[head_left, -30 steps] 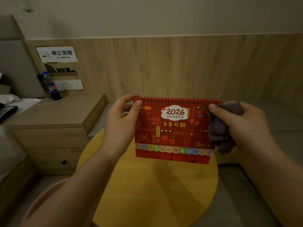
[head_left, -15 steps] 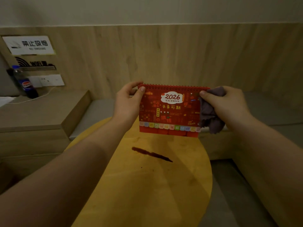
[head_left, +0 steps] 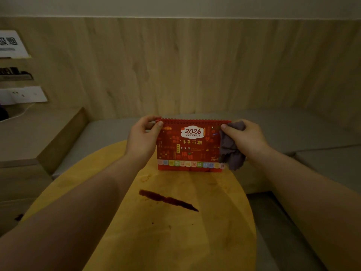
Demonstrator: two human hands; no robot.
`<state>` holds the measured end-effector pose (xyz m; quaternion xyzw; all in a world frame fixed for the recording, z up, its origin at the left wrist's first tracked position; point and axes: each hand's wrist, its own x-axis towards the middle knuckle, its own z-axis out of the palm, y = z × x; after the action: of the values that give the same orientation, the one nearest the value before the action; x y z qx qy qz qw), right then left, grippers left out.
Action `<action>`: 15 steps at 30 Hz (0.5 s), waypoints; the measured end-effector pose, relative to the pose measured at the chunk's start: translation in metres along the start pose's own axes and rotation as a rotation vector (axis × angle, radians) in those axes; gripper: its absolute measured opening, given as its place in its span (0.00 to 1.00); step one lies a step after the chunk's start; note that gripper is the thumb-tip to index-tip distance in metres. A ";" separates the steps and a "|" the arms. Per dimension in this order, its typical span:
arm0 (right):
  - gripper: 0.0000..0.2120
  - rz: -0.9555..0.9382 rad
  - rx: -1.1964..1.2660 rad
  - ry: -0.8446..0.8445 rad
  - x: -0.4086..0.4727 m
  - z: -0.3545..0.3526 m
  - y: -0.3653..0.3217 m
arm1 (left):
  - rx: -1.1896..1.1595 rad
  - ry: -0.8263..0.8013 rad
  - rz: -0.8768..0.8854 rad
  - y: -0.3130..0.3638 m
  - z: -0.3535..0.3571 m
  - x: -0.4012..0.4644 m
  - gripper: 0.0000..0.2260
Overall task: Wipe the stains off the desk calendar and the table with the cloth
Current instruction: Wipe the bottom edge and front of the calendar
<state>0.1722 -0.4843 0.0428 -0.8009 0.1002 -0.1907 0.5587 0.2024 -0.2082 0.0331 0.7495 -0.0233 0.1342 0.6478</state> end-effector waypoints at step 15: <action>0.07 -0.013 -0.091 -0.165 0.005 0.006 0.029 | -0.059 -0.091 -0.053 -0.025 0.007 0.010 0.15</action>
<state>0.1804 -0.4913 0.0152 -0.8390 0.0574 -0.1230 0.5269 0.2189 -0.2098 0.0104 0.7357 -0.0368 0.0823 0.6713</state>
